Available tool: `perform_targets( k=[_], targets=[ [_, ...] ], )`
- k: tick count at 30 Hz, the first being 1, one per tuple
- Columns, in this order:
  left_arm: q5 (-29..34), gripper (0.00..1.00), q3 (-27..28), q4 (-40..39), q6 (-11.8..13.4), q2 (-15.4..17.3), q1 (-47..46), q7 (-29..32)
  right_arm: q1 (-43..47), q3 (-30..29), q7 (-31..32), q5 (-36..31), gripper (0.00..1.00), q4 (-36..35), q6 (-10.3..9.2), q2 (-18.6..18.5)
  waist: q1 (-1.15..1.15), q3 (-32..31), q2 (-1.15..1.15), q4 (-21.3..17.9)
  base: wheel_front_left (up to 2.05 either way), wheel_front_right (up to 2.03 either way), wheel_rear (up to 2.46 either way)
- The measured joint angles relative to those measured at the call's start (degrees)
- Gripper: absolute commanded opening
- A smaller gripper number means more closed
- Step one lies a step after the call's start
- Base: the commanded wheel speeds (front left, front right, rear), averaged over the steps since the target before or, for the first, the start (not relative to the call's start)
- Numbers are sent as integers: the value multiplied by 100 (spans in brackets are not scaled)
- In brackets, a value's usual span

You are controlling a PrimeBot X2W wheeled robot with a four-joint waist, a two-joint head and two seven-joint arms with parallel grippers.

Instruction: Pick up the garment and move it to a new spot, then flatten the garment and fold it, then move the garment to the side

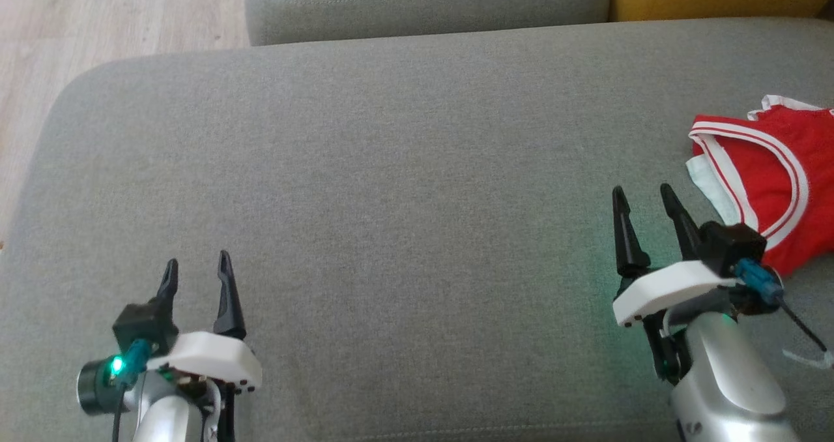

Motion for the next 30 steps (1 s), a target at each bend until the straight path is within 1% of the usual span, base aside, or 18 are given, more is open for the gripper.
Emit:
perform_targets(
  k=[4,7,12,14,15,17,21,23,30],
  targets=[
    [-108,100,30,32,-16,-1,80,0,68,41,0,40,100,-10,0,0,0,-40,0,-13,0,0,0],
    [-193,100,40,37,-113,0,127,0,109,63,0,40,100,-18,0,1,0,-72,0,-22,0,0,0],
    [-211,100,37,33,-160,0,163,0,118,64,0,40,100,-29,0,1,0,-81,0,-18,0,0,0],
    [-261,100,35,26,-215,0,163,0,118,66,0,41,100,-43,0,1,0,-78,0,-18,0,0,0],
    [-266,0,33,43,-211,-2,164,3,120,66,3,45,0,-30,0,3,0,-76,0,-19,0,0,0],
    [-266,0,19,216,-209,-15,218,16,193,67,11,45,0,121,0,13,0,-77,0,-19,0,0,0],
    [-301,0,18,553,-207,-56,480,43,623,65,26,68,0,424,0,45,0,-80,0,-16,0,0,0],
    [-421,0,22,581,-208,-63,549,88,746,55,71,186,0,444,0,49,0,-86,0,-13,0,0,0],
    [-809,0,35,536,-258,-63,521,183,693,21,172,582,0,310,0,49,0,-99,0,-2,0,0,0]
  ],
)
